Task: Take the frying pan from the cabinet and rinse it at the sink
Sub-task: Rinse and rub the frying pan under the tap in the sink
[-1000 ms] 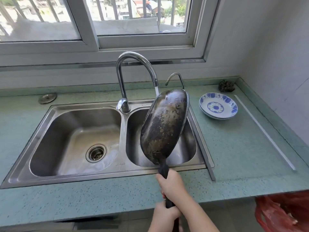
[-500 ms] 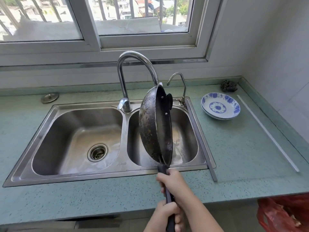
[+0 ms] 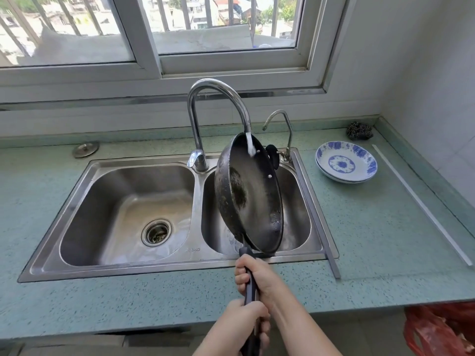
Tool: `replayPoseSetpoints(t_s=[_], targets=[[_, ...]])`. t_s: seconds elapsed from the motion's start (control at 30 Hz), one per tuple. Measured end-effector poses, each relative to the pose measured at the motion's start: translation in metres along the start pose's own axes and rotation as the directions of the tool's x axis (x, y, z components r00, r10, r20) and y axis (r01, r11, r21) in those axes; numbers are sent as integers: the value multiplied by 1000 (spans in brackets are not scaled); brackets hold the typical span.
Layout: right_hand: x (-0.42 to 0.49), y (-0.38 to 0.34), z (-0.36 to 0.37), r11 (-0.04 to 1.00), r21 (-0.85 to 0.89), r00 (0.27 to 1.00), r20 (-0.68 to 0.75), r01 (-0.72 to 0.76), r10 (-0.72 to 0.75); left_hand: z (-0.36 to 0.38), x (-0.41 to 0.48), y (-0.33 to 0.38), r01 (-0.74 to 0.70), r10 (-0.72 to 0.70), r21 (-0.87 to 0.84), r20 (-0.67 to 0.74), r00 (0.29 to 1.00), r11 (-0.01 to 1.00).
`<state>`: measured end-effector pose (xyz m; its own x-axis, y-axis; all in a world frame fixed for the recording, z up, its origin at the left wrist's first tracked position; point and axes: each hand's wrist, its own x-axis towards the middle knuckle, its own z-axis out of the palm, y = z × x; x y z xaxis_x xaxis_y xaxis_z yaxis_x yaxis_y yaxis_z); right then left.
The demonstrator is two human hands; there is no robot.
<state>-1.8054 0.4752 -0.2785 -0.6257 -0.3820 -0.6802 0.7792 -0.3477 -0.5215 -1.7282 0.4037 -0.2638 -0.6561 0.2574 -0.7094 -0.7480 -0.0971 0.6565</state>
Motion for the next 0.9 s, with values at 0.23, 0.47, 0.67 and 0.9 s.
replayPoseSetpoints(t_s=[0.23, 0.47, 0.67, 0.9], targets=[[-1, 6, 1, 992, -113, 992, -112, 50, -63, 10, -3, -4, -25, 13, -103, -111, 994, 994], [1, 10, -2, 965, -252, 974, -189, 72, -122, 11, 0, -5, 13, -29, -269, -56, 998, 963], [3, 5, -2, 886, -457, 954, -223, 81, -202, 10, 3, -8, 24, -25, -433, 4, 1000, 901], [10, -9, -7, 769, -638, 932, -254, 41, -260, 20, 20, -6, 32, -24, -623, 22, 999, 781]])
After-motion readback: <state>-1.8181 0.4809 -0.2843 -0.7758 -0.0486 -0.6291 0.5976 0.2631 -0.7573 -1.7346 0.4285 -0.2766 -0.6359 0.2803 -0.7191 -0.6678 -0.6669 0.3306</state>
